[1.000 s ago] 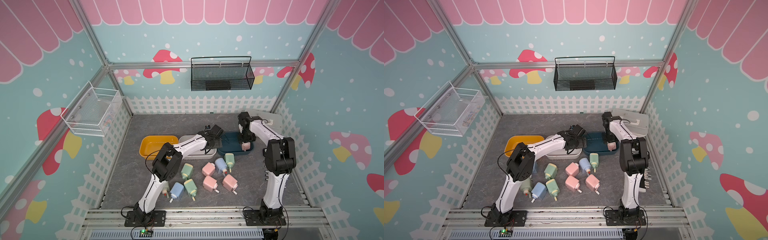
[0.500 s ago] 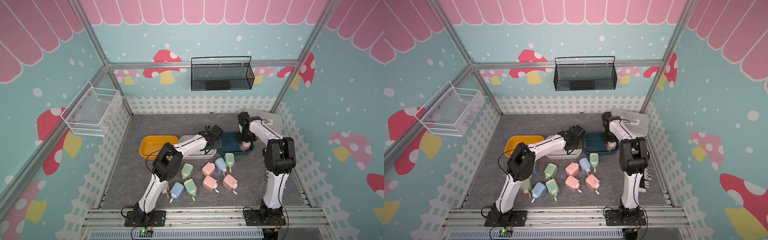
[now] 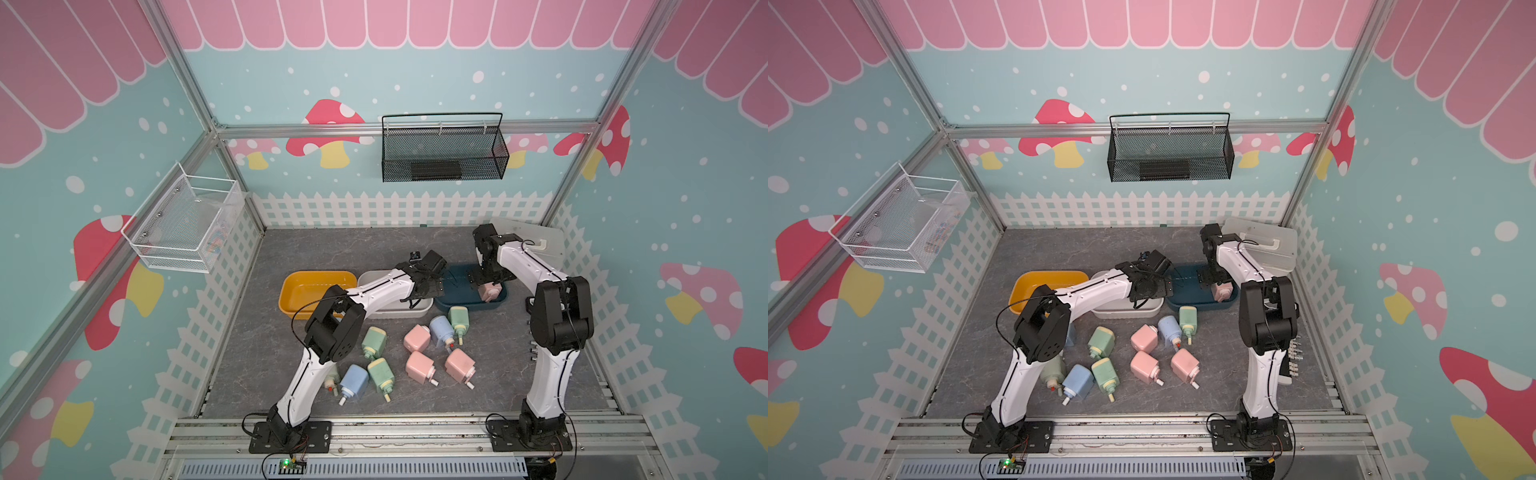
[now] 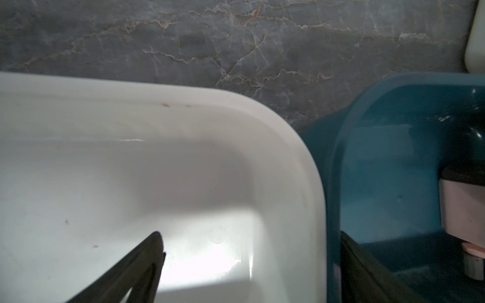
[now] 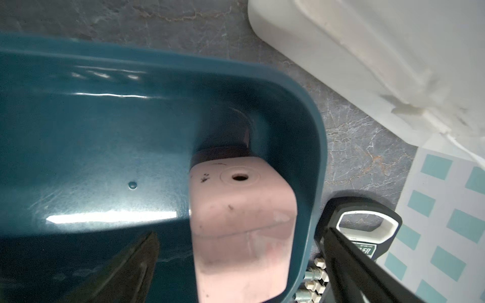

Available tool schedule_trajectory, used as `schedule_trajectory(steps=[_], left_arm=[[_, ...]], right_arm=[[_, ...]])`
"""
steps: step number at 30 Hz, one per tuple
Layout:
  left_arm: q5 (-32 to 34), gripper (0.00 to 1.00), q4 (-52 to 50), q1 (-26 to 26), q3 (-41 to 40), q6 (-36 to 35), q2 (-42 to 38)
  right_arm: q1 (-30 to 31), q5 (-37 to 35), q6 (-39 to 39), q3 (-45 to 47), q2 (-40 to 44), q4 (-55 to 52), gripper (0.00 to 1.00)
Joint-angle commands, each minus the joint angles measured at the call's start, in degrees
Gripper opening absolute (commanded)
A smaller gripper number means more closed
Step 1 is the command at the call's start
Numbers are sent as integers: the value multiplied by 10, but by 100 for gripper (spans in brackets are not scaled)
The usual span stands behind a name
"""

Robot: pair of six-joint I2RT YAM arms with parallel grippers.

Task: Place the pencil sharpeners by color into the storage box
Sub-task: Place the pencil sharpener in the storage box.

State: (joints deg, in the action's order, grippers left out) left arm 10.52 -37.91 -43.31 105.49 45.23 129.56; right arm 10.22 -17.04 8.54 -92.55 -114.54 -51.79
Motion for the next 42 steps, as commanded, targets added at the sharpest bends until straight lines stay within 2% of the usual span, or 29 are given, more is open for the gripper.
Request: schedule_trajectory(steps=[1,13,39,42], left_arm=[[3,99,-9,-13,18,4,10],[4,99,-9,-13,15,11,11],[13,99,-9,-13,6,16,-1],[9,99,-8,-13,5,17,-1]], right_arm=[[2,-29,-2,19,11,7,98],[2,-77,-1,20,-21,8,98],[2,-104,-10,-15,-46,-11,98],[2,-85,-11,-17,-47,-11,98]])
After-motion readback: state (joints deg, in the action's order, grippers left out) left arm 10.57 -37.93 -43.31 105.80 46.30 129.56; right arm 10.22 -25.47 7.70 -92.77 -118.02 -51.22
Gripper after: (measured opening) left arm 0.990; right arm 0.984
